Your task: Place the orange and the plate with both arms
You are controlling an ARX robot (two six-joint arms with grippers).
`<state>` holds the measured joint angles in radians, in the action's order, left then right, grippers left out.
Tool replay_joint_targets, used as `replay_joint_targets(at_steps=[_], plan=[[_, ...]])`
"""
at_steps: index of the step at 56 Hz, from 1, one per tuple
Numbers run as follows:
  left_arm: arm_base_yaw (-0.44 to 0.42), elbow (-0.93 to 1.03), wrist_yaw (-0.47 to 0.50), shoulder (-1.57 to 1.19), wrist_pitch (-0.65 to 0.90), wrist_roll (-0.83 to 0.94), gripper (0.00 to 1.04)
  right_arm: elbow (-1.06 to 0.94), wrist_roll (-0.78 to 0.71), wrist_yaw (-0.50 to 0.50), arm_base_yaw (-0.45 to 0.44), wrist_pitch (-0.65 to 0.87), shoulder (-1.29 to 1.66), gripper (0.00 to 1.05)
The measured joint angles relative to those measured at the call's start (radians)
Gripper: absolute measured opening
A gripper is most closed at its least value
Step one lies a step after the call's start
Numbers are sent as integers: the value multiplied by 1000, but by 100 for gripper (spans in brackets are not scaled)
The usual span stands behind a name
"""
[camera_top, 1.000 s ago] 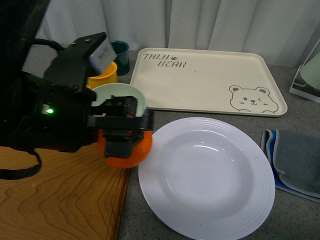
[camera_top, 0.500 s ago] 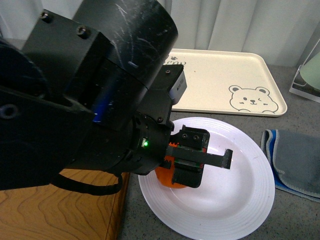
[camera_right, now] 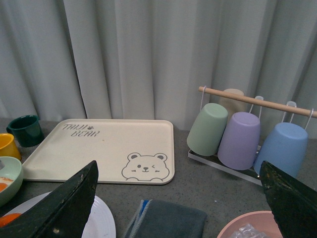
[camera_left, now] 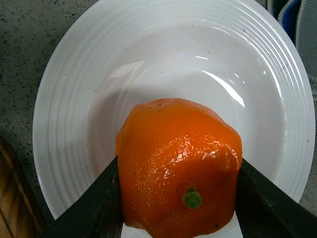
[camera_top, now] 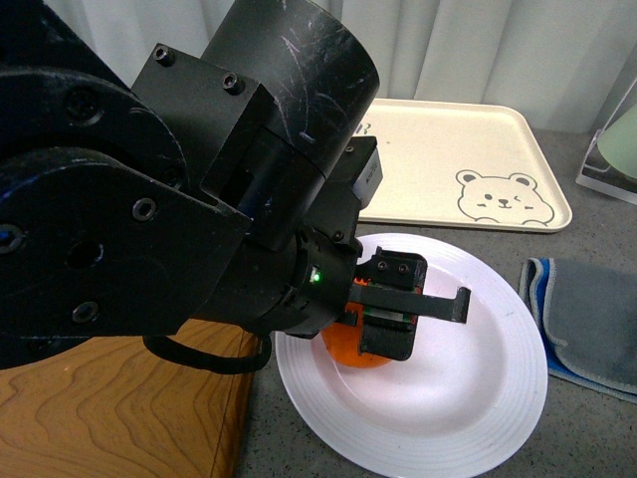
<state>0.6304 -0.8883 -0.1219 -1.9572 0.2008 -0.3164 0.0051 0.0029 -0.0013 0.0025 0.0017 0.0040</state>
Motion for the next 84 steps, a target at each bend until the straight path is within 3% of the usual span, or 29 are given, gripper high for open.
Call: replay_joint_targets(at_steps=[24,43,57,59,63,68,74,84], plan=[[6,-39,0,-66,-9,-5,51,0,0,0,0,0,0,95],[9,-42,21,-44,-18,-5,100,0,0,0,0,0,0,95],[-18,45,104,120,32,-23,98,0,0,0,0,0,0,95],[-19,75,176,134,100,-2,96,0,0,0,0,0,0,95],[-31,206,469,142,476,105,84,0,0,0,0,0,0,95],[-79,385,615,168,861,217,69,0,0,1,0,0,0,95],[-159,519,592,288,1075,268,51,0,0,1,0,0,0,95],[-257,674,484,475,1052,295,20,0,0,0,0,0,0,95]])
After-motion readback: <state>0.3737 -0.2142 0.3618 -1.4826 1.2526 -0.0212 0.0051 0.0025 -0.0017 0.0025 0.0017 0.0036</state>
